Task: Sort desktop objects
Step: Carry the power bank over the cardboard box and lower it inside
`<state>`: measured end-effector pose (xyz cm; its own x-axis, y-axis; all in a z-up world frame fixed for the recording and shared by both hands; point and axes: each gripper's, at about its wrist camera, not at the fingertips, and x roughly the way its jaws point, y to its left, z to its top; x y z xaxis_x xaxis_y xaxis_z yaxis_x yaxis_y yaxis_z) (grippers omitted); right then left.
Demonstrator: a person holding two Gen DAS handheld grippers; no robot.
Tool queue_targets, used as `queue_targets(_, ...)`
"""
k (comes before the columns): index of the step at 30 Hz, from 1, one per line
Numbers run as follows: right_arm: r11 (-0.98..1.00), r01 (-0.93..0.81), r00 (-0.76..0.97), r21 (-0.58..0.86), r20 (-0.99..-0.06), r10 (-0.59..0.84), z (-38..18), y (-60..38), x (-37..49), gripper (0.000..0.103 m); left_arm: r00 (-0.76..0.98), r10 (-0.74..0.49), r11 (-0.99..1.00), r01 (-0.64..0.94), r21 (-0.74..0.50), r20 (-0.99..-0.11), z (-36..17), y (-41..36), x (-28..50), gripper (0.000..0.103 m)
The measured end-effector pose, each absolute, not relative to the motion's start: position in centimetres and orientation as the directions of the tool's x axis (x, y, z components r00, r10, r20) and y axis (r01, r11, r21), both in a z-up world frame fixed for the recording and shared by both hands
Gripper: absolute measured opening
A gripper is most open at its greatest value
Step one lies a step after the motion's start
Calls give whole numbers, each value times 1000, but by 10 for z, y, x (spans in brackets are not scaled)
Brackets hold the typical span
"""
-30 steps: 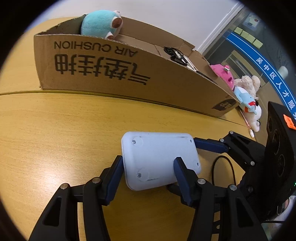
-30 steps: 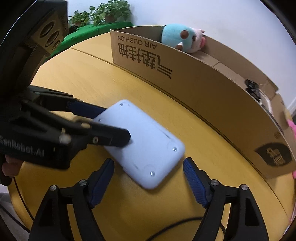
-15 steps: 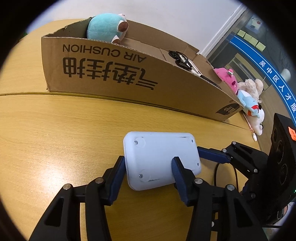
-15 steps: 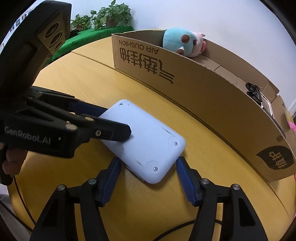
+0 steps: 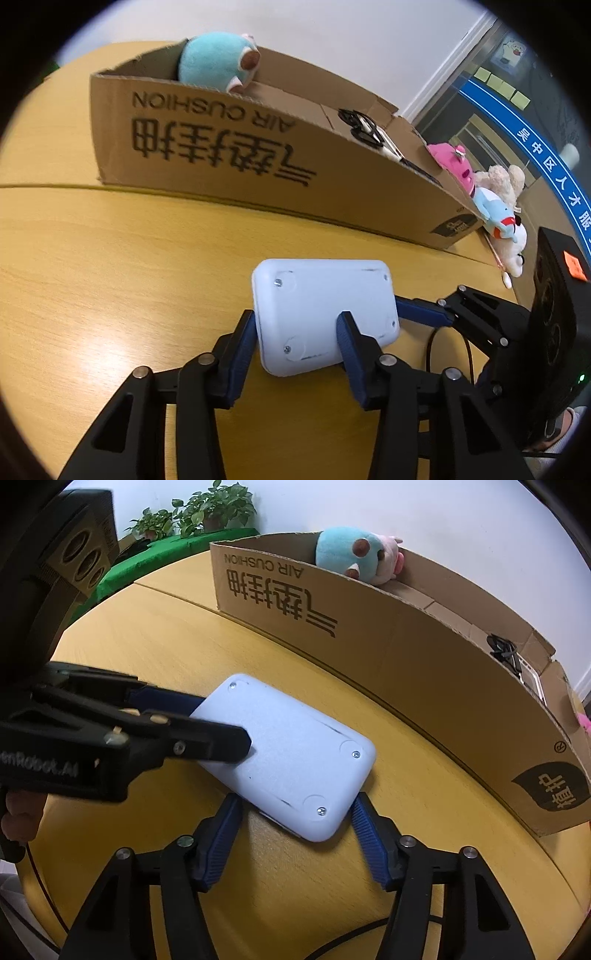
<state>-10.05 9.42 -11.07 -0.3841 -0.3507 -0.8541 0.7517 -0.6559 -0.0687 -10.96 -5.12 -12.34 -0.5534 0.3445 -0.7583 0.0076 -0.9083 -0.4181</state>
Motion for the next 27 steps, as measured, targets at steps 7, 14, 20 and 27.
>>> queue_targets(7,-657,748,-435,-89,-814,-385,-84,87,-97,55,-616,320,-915,-3,-404,-720,-93,-58,-105,42)
queue_targets(14,-658,740,-515,-136,-745,-425,-30,83,-99,55,-705,287,-931,-47,-361,-649,-38,-60,-108,42)
queue_targets(20,-664,726,-572,-181,-695,-436,20,78,-125,55,-767,246,-955,-87,-283,-592,9,-57,-135,42)
queue_targets(27,-692,698,-614,-182,-649,-449,67,74,-184,55,-811,218,-970,-118,-213,-543,58,-52,-194,41)
